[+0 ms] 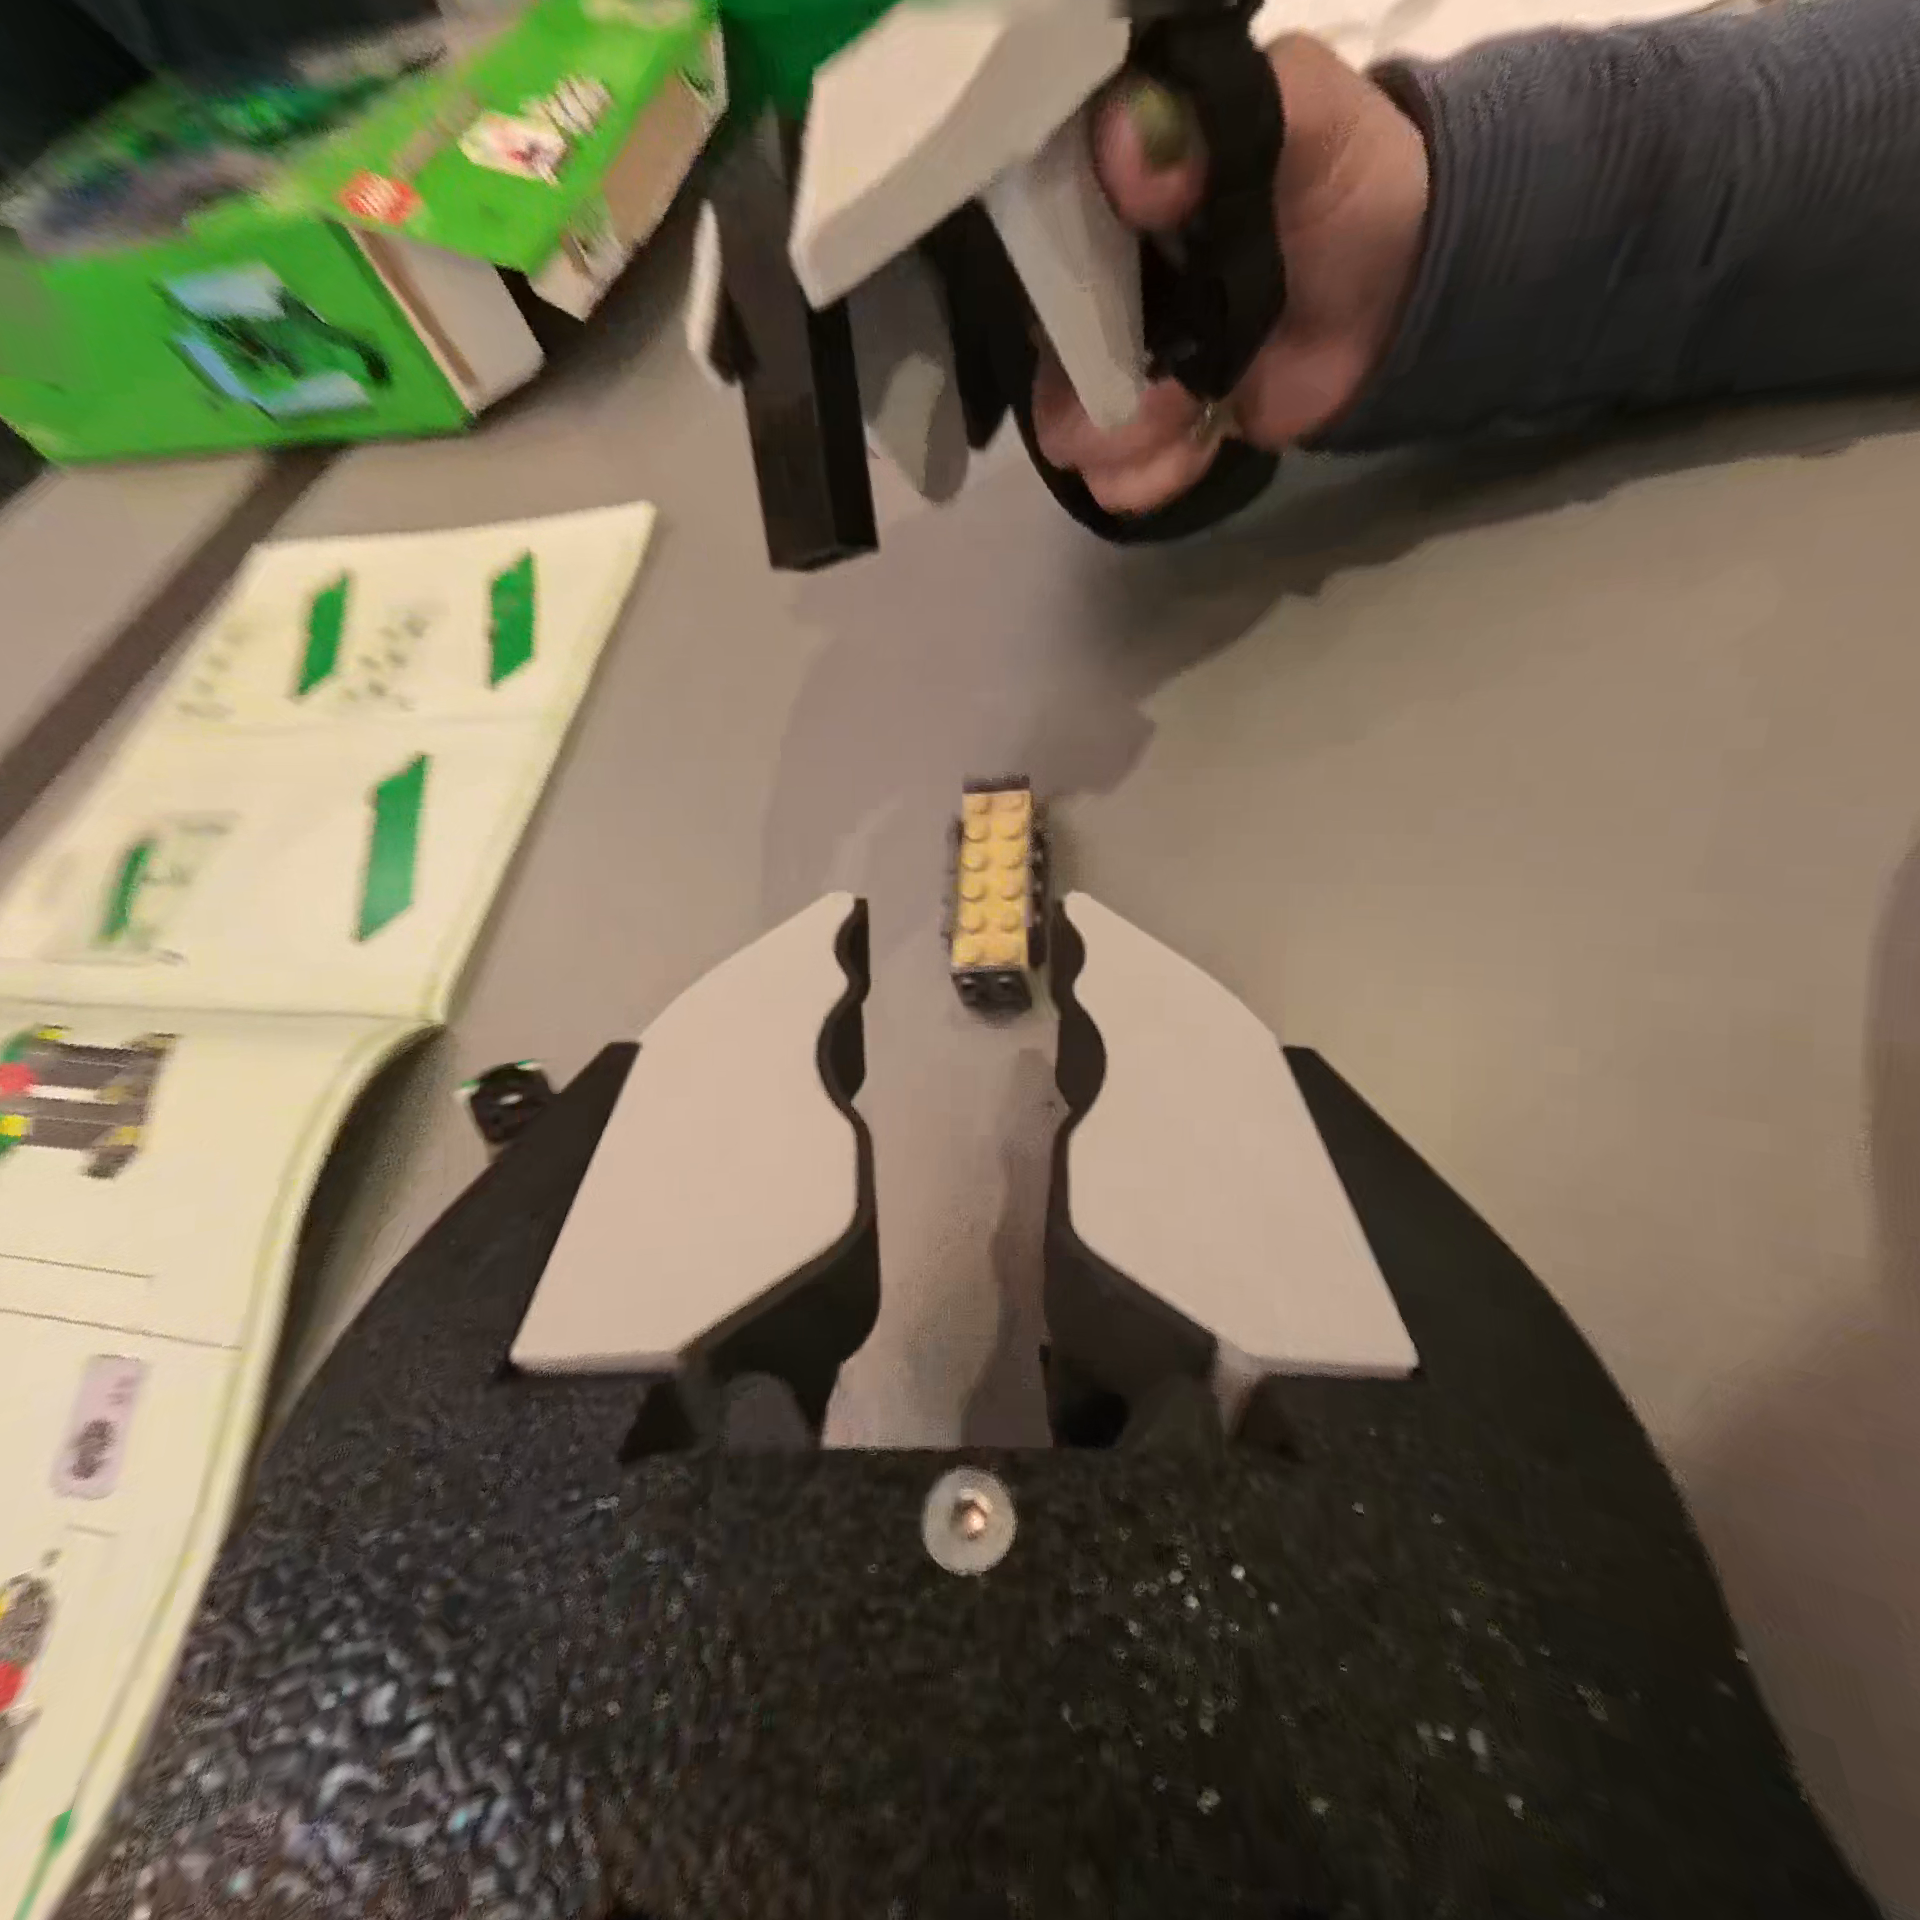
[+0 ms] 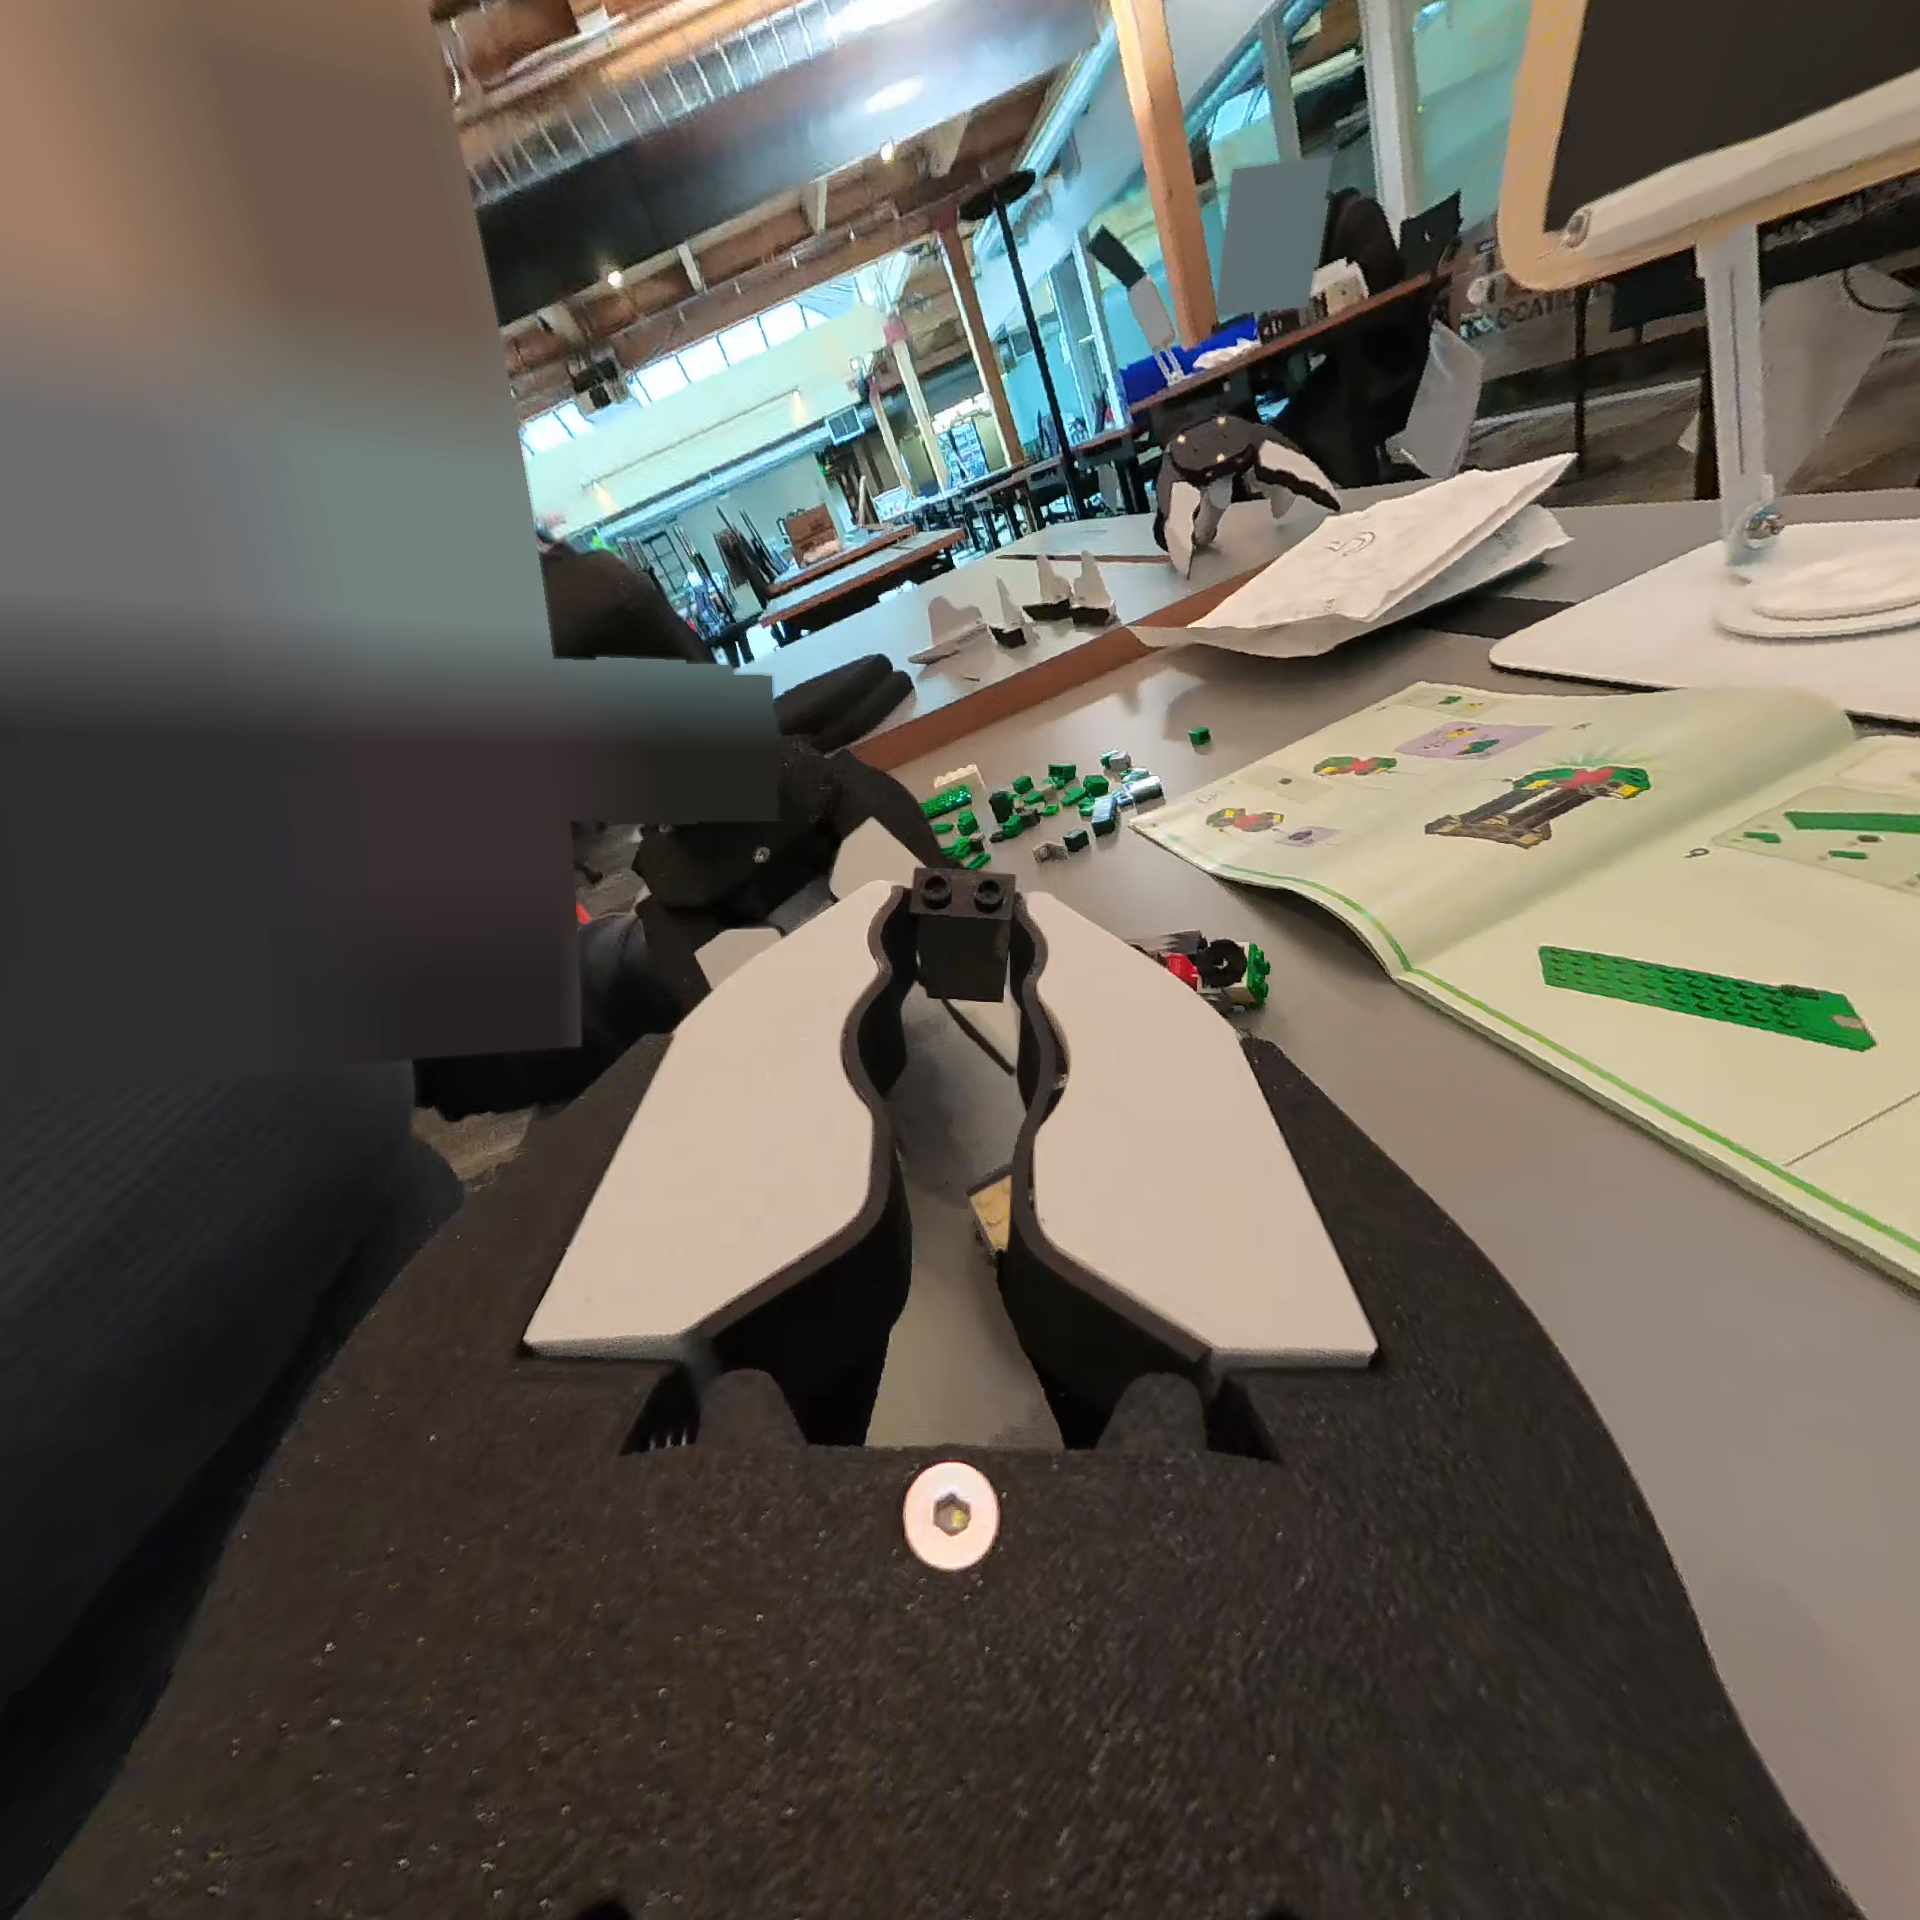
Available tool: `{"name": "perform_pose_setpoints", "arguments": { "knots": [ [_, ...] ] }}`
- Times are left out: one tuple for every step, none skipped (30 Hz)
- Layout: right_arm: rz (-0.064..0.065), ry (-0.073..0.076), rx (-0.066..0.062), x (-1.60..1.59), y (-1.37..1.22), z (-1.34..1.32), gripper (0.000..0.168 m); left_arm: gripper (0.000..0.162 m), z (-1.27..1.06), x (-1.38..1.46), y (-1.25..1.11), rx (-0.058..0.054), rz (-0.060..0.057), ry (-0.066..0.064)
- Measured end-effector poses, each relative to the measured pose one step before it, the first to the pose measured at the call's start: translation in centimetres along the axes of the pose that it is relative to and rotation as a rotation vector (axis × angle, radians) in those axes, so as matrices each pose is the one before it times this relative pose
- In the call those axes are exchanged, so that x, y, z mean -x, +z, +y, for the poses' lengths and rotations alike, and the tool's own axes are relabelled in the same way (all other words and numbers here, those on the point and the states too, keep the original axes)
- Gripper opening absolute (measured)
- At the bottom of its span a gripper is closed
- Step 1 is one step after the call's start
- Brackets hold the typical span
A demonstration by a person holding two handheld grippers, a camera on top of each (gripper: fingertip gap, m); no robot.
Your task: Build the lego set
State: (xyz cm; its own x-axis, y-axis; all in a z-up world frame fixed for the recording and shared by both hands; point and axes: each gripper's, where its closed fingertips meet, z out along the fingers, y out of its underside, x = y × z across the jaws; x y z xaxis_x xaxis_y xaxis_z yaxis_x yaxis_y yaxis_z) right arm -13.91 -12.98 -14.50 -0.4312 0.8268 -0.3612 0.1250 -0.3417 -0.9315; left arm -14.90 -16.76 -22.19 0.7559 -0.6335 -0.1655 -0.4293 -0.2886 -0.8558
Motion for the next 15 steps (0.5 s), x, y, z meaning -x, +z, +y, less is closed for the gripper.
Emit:
{"name": "perform_pose_setpoints", "arguments": {
  "knots": [
    [0.0027, -0.0161, 0.0036, 0.057, -0.063, -0.057, 0.017, 0.038, 0.345, -0.230, 0.389, 0.0207, 0.0152, -0.0162],
    [0.0032, -0.0175, 0.0105, 0.024, -0.075, 0.045, 0.017, 0.042, 0.370, -0.113, 0.380, 0.0218, 0.0082, -0.0117],
    [0.0054, -0.0214, 0.0153, -0.023, -0.058, 0.119, 0.017, 0.045, 0.353, -0.018, 0.357, 0.0193, 0.0020, -0.0100],
    [0.0091, -0.0246, 0.0176, -0.072, -0.065, 0.161, 0.017, 0.047, 0.260, -0.021, 0.319, 0.0146, 0.0032, -0.0094],
    [0.0071, -0.0250, 0.0202, -0.047, -0.046, 0.220, 0.017, 0.048, 0.178, -0.009, 0.254, 0.0118, 0.0037, -0.0078],
    [0.0048, -0.0229, 0.0238, -0.009, -0.021, 0.266, 0.017, 0.048, 0.153, 0.078, 0.206, 0.0135, -0.0037, -0.0022],
    [0.0057, -0.0236, 0.0247, -0.006, -0.007, 0.283, 0.016, 0.047, 0.157, 0.161, 0.123, 0.0170, -0.0120, 0.0091],
    [0.0020, -0.0278, 0.0263, 0.044, -0.003, 0.310, 0.016, 0.046, 0.188, 0.157, 0.070, 0.0188, -0.0149, 0.0168],
    [0.0015, -0.0300, 0.0307, 0.057, -0.023, 0.367, 0.016, 0.044, 0.208, 0.070, 0.043, 0.0182, -0.0103, 0.0150],
    [0.0078, -0.0312, 0.0347, -0.038, -0.029, 0.427, 0.017, 0.041, 0.159, -0.055, 0.041, 0.0119, -0.0003, 0.0080],
    [0.0132, -0.0315, 0.0367, -0.128, -0.060, 0.475, 0.016, 0.040, 0.090, -0.166, 0.036, 0.0038, 0.0087, 0.0006],
    [0.0172, -0.0282, 0.0351, -0.201, -0.090, 0.473, 0.016, 0.038, 0.029, -0.162, 0.030, -0.0002, 0.0118, -0.0041],
    [0.0205, -0.0230, 0.0366, -0.269, -0.101, 0.485, 0.017, 0.036, 0.015, -0.095, 0.002, -0.0007, 0.0082, -0.0052],
    [0.0165, -0.0200, 0.0365, -0.229, -0.141, 0.475, 0.017, 0.034, 0.020, -0.016, -0.003, 0.0009, 0.0041, -0.0036],
    [0.0100, -0.0150, 0.0355, -0.154, -0.174, 0.468, 0.017, 0.033, 0.052, 0.019, -0.022, 0.0019, 0.0010, -0.0015]
  ]
}}
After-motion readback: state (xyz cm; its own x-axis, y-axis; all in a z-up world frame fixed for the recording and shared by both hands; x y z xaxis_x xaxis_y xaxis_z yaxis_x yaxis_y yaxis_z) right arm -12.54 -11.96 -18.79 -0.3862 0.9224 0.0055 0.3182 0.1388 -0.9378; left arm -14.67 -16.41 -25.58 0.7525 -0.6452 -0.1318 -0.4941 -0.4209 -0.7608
